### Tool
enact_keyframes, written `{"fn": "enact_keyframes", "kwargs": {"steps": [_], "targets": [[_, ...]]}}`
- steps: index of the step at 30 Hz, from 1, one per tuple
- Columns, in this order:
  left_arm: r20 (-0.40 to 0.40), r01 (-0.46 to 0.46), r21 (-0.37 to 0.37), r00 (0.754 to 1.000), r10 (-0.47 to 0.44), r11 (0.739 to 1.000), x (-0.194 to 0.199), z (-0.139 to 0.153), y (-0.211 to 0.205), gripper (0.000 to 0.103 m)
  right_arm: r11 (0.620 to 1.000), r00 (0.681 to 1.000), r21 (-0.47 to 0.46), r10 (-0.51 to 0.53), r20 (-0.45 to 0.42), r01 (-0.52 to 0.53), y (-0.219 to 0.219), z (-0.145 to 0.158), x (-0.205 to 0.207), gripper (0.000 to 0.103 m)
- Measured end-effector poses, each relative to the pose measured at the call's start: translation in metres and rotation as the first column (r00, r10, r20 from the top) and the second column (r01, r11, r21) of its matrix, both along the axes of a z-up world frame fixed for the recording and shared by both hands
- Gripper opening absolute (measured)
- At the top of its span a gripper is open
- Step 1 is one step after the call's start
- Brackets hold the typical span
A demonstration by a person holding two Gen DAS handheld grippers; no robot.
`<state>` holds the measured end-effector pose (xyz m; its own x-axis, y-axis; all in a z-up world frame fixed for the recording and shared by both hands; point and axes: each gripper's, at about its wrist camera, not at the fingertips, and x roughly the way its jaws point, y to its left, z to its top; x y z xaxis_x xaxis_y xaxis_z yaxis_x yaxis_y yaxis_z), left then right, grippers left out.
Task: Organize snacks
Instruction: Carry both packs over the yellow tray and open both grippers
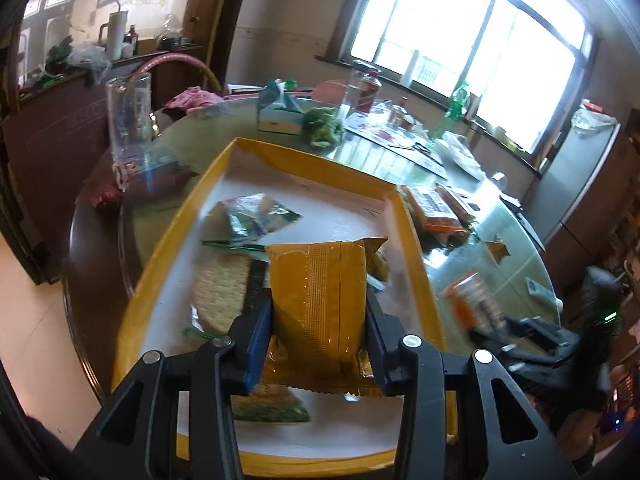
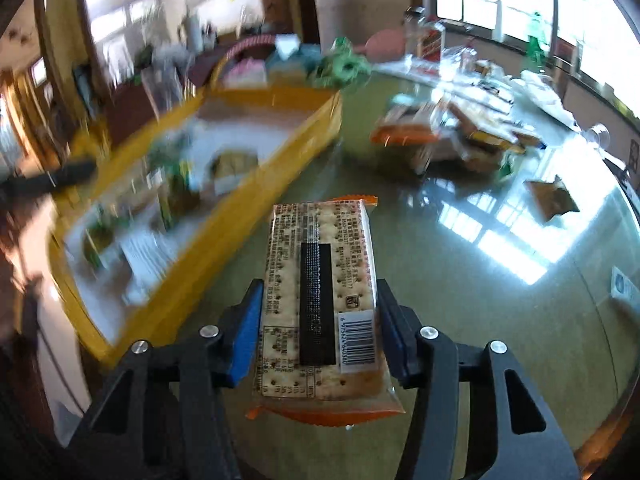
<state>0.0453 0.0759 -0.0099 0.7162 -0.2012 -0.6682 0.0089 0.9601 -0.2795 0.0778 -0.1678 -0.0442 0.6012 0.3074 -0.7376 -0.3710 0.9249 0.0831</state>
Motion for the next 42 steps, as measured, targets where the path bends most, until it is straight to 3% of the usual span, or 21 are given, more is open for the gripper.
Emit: {"fn": "enact_keyframes", "kwargs": {"steps": [5, 11, 17, 24, 26, 28, 29, 30, 35, 42], "targets": [[-0.02, 0.024, 0.019, 1.0, -0.024, 1.0, 0.014, -0.006, -0.005, 0.042, 0.995, 0.997, 0.081, 0.057, 0.049, -0.061, 0.011, 0.038, 0.014, 0.055], [-0.085, 0.056, 0.074, 0.995, -0.05, 0.996, 0.025, -0.024, -0.015, 0.042, 0.976, 0.984, 0.129, 0.176, 0.017, -0.176, 0.059, 0.055, 0.071, 0.055], [-0.11, 0.021, 0.083, 0.994, -0.012, 0.996, 0.029, -0.031, 0.0, 0.042, 0.973, 0.973, 0.052, 0.225, -0.045, -0.223, 0.107, 0.04, 0.127, 0.055], [-0.122, 0.04, 0.096, 0.992, -0.028, 0.995, 0.031, -0.032, -0.005, 0.044, 0.985, 0.976, 0.023, 0.174, -0.134, -0.173, 0.12, 0.009, 0.166, 0.055], [-0.125, 0.045, 0.103, 0.992, -0.032, 0.994, 0.032, -0.031, -0.008, 0.047, 0.986, 0.974, 0.038, 0.169, -0.15, -0.165, 0.12, 0.006, 0.167, 0.056], [-0.125, 0.04, 0.076, 0.992, -0.03, 0.996, 0.032, -0.031, -0.005, 0.061, 0.987, 0.974, 0.063, 0.154, -0.165, -0.146, 0.116, 0.004, 0.168, 0.058], [-0.12, 0.023, 0.053, 0.993, -0.017, 0.998, 0.031, -0.031, -0.001, 0.075, 0.986, 0.974, 0.084, 0.154, -0.168, -0.141, 0.113, 0.004, 0.167, 0.06], [-0.113, 0.007, 0.035, 0.994, -0.003, 0.999, 0.029, -0.03, 0.001, 0.081, 0.985, 0.974, 0.102, 0.153, -0.166, -0.137, 0.11, 0.005, 0.166, 0.062], [-0.07, -0.066, -0.069, 0.996, 0.061, 0.995, 0.017, -0.019, 0.01, 0.081, 0.977, 0.982, 0.166, 0.153, -0.114, -0.133, 0.085, 0.027, 0.146, 0.067], [0.044, -0.002, -0.057, 0.999, 0.005, 0.998, -0.003, 0.008, -0.028, 0.081, 0.947, 0.986, 0.287, 0.159, -0.043, -0.141, 0.022, 0.059, 0.091, 0.072]]}}
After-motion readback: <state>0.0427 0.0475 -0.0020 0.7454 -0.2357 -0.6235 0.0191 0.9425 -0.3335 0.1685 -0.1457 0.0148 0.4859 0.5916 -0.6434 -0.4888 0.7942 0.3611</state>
